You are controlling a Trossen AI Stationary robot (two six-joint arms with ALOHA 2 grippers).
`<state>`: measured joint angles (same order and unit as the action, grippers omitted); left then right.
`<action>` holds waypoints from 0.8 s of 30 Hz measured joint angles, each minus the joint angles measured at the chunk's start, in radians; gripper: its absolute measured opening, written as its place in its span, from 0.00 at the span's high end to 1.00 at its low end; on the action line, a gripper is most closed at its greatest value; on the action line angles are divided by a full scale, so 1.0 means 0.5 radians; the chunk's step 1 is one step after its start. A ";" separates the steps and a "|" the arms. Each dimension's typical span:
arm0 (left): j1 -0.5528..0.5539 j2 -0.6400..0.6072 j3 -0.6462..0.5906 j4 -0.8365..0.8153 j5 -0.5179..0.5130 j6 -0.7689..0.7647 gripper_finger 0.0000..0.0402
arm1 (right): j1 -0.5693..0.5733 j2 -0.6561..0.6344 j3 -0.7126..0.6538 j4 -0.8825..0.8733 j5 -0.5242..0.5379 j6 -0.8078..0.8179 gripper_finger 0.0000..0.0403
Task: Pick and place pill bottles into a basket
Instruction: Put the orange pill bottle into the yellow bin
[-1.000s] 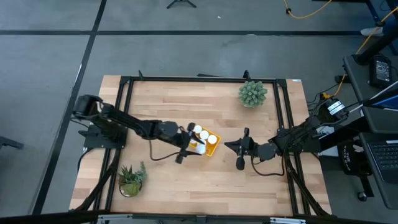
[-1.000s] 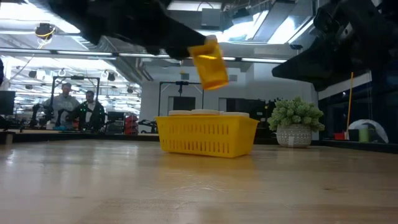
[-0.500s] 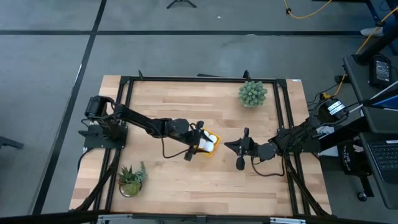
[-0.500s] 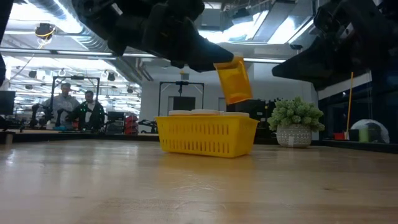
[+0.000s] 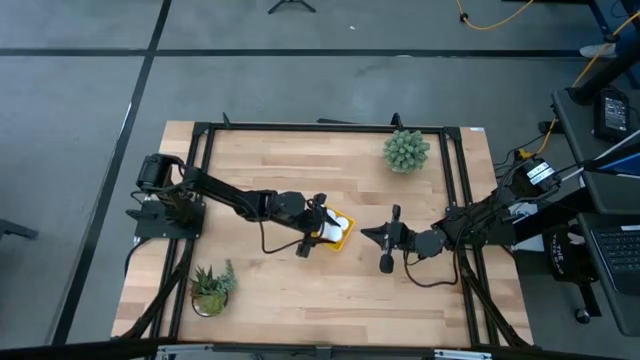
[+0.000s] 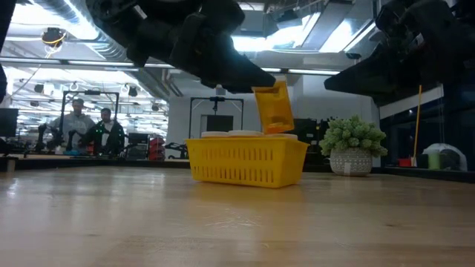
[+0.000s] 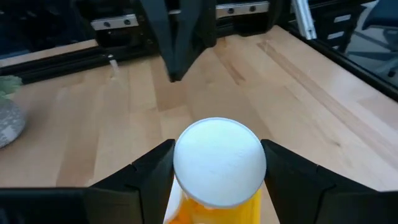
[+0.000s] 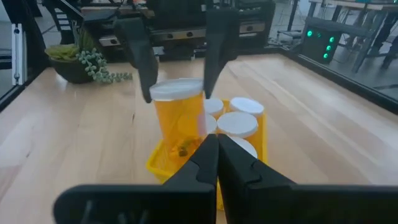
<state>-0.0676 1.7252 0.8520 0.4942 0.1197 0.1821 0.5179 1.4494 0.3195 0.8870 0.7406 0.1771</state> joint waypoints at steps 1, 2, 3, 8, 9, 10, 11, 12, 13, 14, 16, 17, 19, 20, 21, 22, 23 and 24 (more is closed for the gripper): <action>0.001 0.000 0.000 0.000 -0.015 0.000 0.46 | 0.000 0.000 0.000 0.002 0.000 -0.012 0.98; 0.001 0.000 0.000 0.000 -0.021 0.000 0.46 | 0.000 0.000 0.001 0.004 0.000 -0.019 0.98; 0.001 0.003 0.000 0.001 -0.028 0.000 0.46 | -0.001 0.000 0.001 0.005 0.000 -0.037 0.98; 0.009 0.082 0.003 0.026 -0.040 -0.003 0.46 | -0.001 0.000 0.001 0.032 0.000 -0.134 0.98; 0.009 0.093 0.000 0.010 -0.057 -0.004 0.46 | -0.001 0.000 0.002 0.041 0.002 -0.163 0.98; 0.009 0.102 -0.001 0.010 -0.070 -0.005 0.46 | -0.001 0.000 0.002 0.056 0.001 -0.191 0.98; 0.009 0.107 -0.001 0.018 -0.071 -0.006 0.46 | -0.001 0.000 0.002 0.067 0.002 -0.209 0.98; 0.009 0.110 0.000 0.027 -0.072 -0.007 0.46 | -0.001 0.000 0.002 0.075 0.003 -0.221 0.98; 0.009 0.111 0.000 0.022 -0.072 -0.008 0.46 | -0.001 0.000 0.002 0.077 0.002 -0.238 0.98; 0.009 0.112 0.000 0.022 -0.071 -0.013 0.46 | -0.001 0.000 0.002 0.077 0.003 -0.256 0.98; 0.009 0.113 0.000 0.023 -0.069 -0.023 0.46 | -0.004 0.000 0.002 0.077 0.002 -0.269 0.98; 0.009 0.113 0.000 0.023 -0.068 -0.023 0.46 | -0.008 0.000 0.002 0.077 0.002 -0.270 0.98; 0.009 0.112 0.000 0.022 -0.068 -0.024 0.46 | -0.020 0.000 0.002 0.076 0.001 -0.269 0.98; 0.009 0.112 0.000 0.023 -0.066 -0.023 0.46 | -0.024 0.000 0.002 0.076 0.002 -0.268 0.98; 0.009 0.113 0.000 0.022 -0.066 -0.024 0.46 | -0.030 0.000 0.002 0.076 0.002 -0.268 0.98; 0.009 0.113 0.000 0.020 -0.065 -0.027 0.46 | -0.035 0.000 0.002 0.076 0.002 -0.268 0.98; 0.009 0.113 0.000 0.020 -0.065 -0.029 0.46 | -0.036 0.000 0.002 0.076 0.002 -0.268 0.98; 0.009 0.112 0.000 0.021 -0.064 -0.029 0.46 | -0.036 0.000 0.002 0.076 0.002 -0.268 0.98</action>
<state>-0.0631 1.7813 0.8520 0.5045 0.0879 0.1678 0.4999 1.4494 0.3202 0.9249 0.7418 0.0433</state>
